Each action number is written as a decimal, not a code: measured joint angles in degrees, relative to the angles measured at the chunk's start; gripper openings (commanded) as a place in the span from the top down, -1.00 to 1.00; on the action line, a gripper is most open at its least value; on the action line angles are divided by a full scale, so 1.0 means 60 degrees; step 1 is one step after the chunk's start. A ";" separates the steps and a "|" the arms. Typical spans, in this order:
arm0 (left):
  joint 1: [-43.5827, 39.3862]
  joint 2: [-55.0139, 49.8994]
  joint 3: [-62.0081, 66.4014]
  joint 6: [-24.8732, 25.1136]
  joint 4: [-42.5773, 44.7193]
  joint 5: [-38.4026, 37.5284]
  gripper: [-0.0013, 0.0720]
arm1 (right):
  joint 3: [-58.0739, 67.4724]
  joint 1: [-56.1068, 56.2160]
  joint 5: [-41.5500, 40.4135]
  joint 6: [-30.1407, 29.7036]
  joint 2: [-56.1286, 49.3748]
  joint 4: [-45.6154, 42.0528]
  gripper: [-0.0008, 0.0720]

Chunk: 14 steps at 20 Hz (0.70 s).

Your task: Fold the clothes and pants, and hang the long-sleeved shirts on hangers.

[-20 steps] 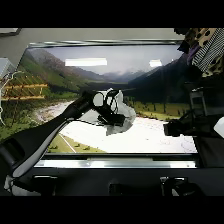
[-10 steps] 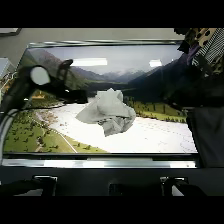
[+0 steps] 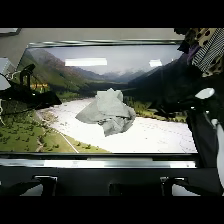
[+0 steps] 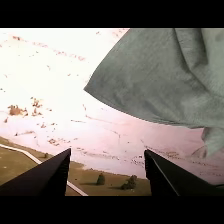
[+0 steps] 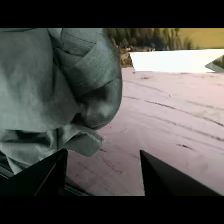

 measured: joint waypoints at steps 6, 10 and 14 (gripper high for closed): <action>0.0178 0.0004 -0.0149 0.0055 -0.0069 0.0000 -0.49 | -0.0215 0.1147 -0.1162 -0.0550 -0.1552 0.0590 -0.48; 0.0200 -0.0007 -0.0175 -0.0157 -0.0069 0.0015 -0.49 | -0.0240 0.1315 -0.1654 -0.0827 -0.1818 0.0776 -0.47; 0.0200 -0.0062 -0.0193 -0.0317 -0.0073 0.0255 -0.49 | -0.0244 0.1534 -0.2022 -0.0922 -0.2000 0.0940 -0.26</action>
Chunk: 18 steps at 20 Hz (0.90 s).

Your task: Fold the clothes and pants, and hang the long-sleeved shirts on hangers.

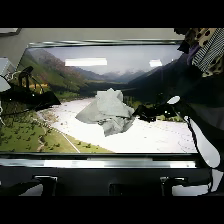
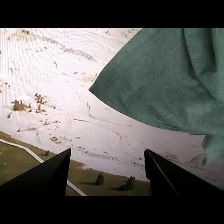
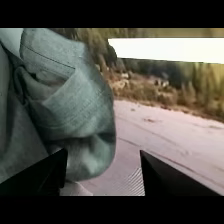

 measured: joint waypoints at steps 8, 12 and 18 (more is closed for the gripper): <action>0.0302 -0.0055 -0.1060 0.0368 -0.0521 0.0656 -0.49 | 0.0277 0.0317 -0.0441 -0.0029 -0.0189 0.0168 0.88; 0.0798 -0.0426 -0.2619 0.1738 -0.2397 0.1745 -0.49 | 0.0535 0.0328 -0.0430 -0.0029 0.0098 0.0189 0.88; 0.0688 -0.1898 -0.3759 0.3832 -0.4925 0.2790 -0.49 | 0.0616 0.0328 0.0306 0.0073 0.0353 0.0124 0.88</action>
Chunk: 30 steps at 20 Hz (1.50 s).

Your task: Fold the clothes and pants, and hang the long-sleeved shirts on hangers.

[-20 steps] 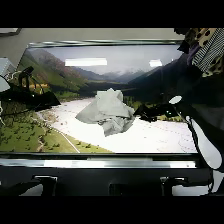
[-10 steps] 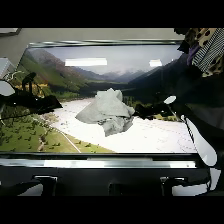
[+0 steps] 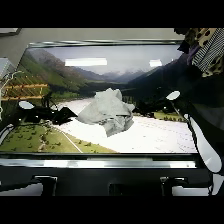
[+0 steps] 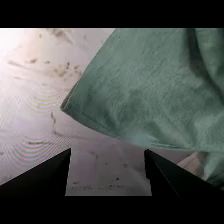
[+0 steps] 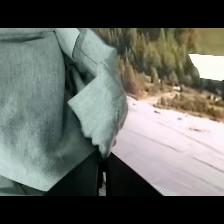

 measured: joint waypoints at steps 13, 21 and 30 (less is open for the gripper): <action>-0.0630 -0.1392 0.0415 0.0754 -0.0991 0.1268 0.92 | 0.0011 0.0000 0.0860 -0.0004 0.0430 -0.0047 0.88; -0.0375 -0.0612 0.2980 0.0138 -0.0310 0.0168 0.93 | 0.0517 0.0004 0.0331 0.0011 0.2707 -0.1574 0.89; 0.0222 0.2965 0.7814 -0.2514 0.3085 -0.1290 0.93 | 0.3563 0.0000 0.0244 0.0787 0.6994 -0.4156 0.89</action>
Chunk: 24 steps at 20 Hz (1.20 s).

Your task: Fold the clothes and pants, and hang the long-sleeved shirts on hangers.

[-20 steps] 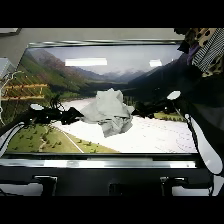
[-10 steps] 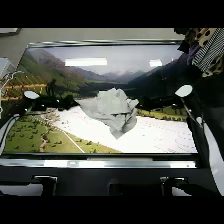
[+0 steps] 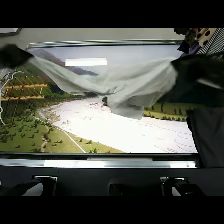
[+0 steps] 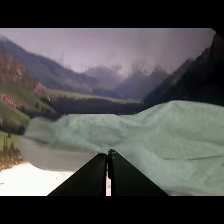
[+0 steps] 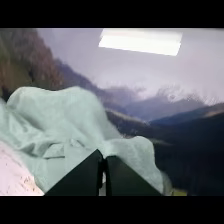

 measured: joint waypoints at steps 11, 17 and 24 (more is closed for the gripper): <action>0.0051 0.3523 0.0831 -0.3435 0.4156 -0.0772 0.93 | 0.2590 0.0004 -0.0189 0.2867 0.1836 -0.2772 0.89; 0.0051 0.0984 0.0291 -0.2499 0.4379 -0.0918 0.93 | 0.2444 0.0007 0.1676 0.4069 -0.1424 -0.2951 0.88; -0.0157 -0.4240 0.0120 -0.1967 0.3752 0.0678 0.93 | 0.1993 0.0011 0.0579 0.4561 -0.6725 -0.2178 0.88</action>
